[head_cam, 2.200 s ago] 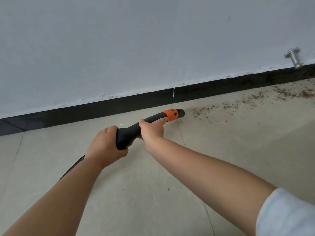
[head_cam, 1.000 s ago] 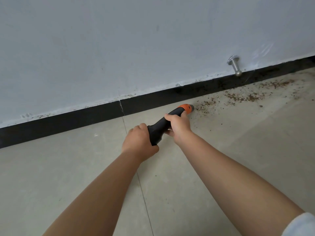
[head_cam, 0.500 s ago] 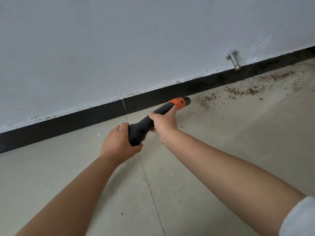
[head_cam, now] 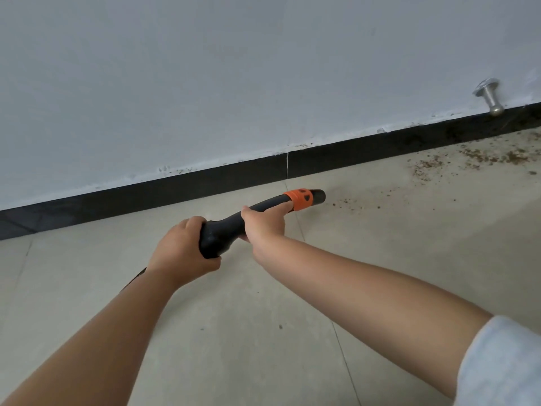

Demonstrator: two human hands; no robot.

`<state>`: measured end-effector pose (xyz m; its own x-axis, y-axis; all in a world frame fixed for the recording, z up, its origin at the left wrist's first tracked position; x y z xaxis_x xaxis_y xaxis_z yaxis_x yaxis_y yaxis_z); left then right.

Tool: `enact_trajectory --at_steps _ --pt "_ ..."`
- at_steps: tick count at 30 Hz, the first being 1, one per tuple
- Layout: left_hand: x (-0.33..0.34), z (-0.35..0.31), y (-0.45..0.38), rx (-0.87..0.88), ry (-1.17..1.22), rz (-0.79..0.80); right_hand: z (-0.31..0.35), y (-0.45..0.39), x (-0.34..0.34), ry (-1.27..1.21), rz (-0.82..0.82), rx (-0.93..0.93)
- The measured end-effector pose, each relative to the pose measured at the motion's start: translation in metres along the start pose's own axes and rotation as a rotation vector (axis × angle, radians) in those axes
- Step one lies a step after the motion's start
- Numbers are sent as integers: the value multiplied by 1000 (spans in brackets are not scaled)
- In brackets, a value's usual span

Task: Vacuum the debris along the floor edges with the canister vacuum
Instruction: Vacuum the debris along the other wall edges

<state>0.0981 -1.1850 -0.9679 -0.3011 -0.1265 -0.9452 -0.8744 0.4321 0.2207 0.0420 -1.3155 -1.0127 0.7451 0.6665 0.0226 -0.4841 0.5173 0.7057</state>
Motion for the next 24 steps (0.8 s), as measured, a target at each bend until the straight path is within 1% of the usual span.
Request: enact_trajectory --at_steps 3,6,10,24 --pt "1 3 0 9 -20 20 -5 -1 3 -31 11 23" --pt "4 -1 -2 25 -45 39 -3 -3 -4 -73 -1 39" --pt "6 -12 -5 51 -75 63 2 -2 -14 -108 23 53" --pt "20 -92 -10 142 -118 101 25 -34 -81 -149 -2 47"
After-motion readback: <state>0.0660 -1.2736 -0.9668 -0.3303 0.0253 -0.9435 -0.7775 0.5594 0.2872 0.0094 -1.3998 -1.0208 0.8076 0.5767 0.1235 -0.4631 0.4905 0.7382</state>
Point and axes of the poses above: each hand's wrist, its own y-axis away from the middle knuckle, its own x-axis out of the palm, z = x × y, the point moved 8 cm from there along -y, towards the middle knuckle, and after that the axes turned 6 degrees about -y, right-handed, at the moved point
